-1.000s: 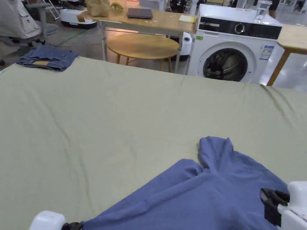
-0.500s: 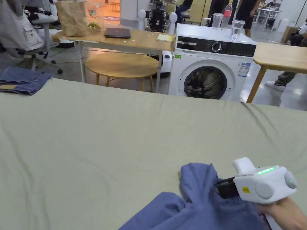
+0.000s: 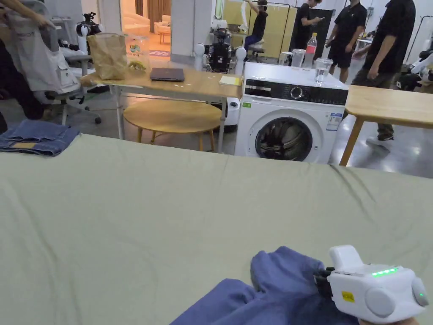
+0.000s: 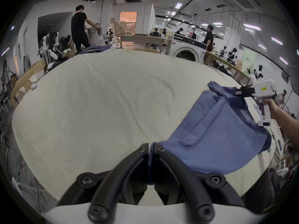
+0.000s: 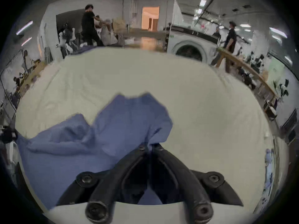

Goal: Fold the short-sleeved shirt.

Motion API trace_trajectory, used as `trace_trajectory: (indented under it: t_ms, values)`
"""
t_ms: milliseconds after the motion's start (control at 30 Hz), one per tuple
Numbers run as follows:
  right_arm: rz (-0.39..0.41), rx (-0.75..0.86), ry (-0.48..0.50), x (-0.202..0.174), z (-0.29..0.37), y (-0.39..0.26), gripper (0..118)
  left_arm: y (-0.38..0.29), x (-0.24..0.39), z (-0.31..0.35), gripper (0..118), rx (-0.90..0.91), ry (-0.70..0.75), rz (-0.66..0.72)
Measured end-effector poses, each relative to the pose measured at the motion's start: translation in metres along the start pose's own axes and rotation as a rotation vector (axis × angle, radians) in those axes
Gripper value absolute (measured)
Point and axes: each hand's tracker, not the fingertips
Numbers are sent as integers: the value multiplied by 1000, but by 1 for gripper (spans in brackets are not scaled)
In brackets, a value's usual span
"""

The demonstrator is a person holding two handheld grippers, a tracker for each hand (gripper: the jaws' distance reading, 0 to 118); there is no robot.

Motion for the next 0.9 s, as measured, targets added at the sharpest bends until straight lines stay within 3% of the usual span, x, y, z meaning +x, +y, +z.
trace_trajectory:
  t_ms: [367,633,900]
  values:
    - [-29,329,-120,18,174,90,2,148,36,3,0,213,76,-134]
    - [-27,533,-228,49,261,175,2,292,60,59,0,424,168,-185]
    - [-54,693,-254,52,326,269,2,419,83,127,0,592,275,-222]
